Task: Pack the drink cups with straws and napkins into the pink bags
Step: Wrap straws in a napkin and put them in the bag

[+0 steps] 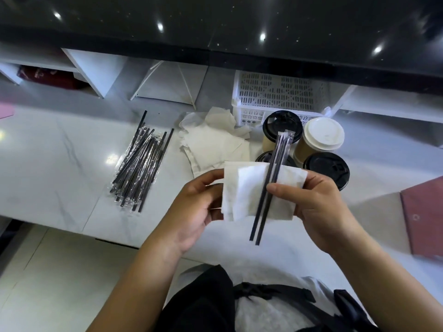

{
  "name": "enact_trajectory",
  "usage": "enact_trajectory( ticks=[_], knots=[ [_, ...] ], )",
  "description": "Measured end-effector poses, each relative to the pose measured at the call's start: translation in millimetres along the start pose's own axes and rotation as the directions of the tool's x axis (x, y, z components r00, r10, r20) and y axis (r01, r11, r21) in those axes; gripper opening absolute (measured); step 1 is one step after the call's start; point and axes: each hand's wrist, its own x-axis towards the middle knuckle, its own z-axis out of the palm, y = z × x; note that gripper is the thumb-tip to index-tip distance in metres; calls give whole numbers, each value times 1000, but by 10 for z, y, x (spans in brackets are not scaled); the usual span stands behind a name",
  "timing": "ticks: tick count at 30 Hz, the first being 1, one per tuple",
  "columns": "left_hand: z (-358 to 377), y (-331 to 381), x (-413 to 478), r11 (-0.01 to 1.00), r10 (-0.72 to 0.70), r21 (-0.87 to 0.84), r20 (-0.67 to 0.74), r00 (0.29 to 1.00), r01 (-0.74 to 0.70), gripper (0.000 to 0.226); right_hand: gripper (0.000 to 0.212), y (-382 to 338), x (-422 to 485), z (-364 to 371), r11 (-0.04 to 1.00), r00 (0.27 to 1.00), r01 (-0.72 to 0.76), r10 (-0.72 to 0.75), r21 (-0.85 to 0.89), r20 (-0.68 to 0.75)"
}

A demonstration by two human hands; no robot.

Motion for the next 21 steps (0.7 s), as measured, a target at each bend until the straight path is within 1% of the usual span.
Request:
enact_trajectory(
  ticks=[4,6,8,9,11,14,16,19,21],
  knots=[
    [118,-69,-4,995,64,69,148,987,-75,38,18,33,-67,-49,998,996,7,-13,-69,-89],
    [175,-124,18,985,122,105,167,978,-140,37,17,54,-94,-35,993,995,3,-15,-116,-103],
    [229,-176,39,958,200,172,165,966,-228,27,17,62,-110,-12,986,995,-1,-14,-165,-95],
    [248,-202,47,945,233,196,163,959,-263,22,18,64,-115,-4,985,996,-5,-11,-172,-92],
    [269,-263,64,932,269,201,175,947,-302,20,25,64,-134,7,985,996,-15,-1,-171,-95],
    [269,-359,75,929,270,195,229,935,-315,26,31,90,-173,-7,980,993,-47,26,-195,-111],
    [263,-415,69,937,233,194,269,934,-290,32,31,111,-202,-7,978,989,-82,55,-193,-140],
    [257,-492,61,953,185,175,306,934,-246,36,26,121,-256,8,979,982,-119,91,-165,-166],
    [262,-533,61,966,160,146,316,935,-215,37,23,122,-306,-8,977,975,-169,146,-130,-167]
  ],
)
